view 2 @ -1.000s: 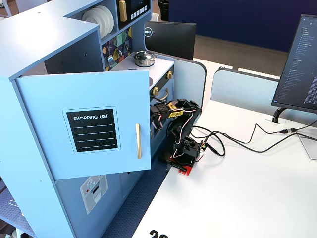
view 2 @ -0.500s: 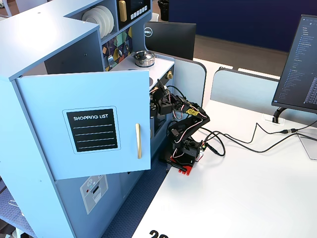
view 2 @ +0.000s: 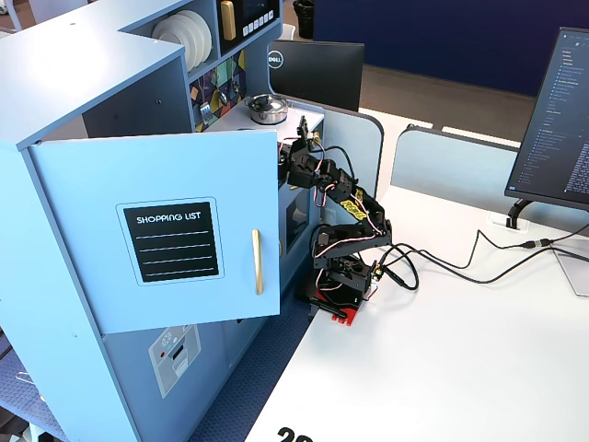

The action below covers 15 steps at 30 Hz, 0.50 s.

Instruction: Pick up the green pineapple from the left cabinet and place it in the gray recipient

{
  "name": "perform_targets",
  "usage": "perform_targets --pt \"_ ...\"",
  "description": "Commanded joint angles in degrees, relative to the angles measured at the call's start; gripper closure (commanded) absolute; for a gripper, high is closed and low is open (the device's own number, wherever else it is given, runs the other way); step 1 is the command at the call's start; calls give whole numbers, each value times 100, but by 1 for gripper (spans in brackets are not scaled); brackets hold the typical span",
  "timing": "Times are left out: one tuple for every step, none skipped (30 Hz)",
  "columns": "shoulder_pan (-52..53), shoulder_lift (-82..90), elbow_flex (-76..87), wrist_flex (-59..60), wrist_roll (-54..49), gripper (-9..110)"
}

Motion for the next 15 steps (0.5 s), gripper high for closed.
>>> perform_targets --pt "571 -422 -501 -264 167 102" --pt "668 -571 -571 -281 149 102" --pt "782 -747 -659 -308 185 102" --pt "905 -932 -765 -325 246 102" --pt "1011 -1125 -844 -378 264 102" --pt "1116 -1318 -905 -448 316 102" --pt "1204 -1494 -976 -519 378 102" --pt "1274 -1687 -1055 -554 378 102" --pt "1336 -1881 -1134 -580 334 102" --pt "1415 -2074 -1239 -615 334 102" --pt "1477 -2250 -1336 -642 360 102" --pt "1573 -2426 -1415 -642 387 102" --pt "1670 -2593 -1477 -650 387 102" --pt "1740 -2751 -1529 -703 404 102" --pt "1811 -2892 -1573 -765 431 102"
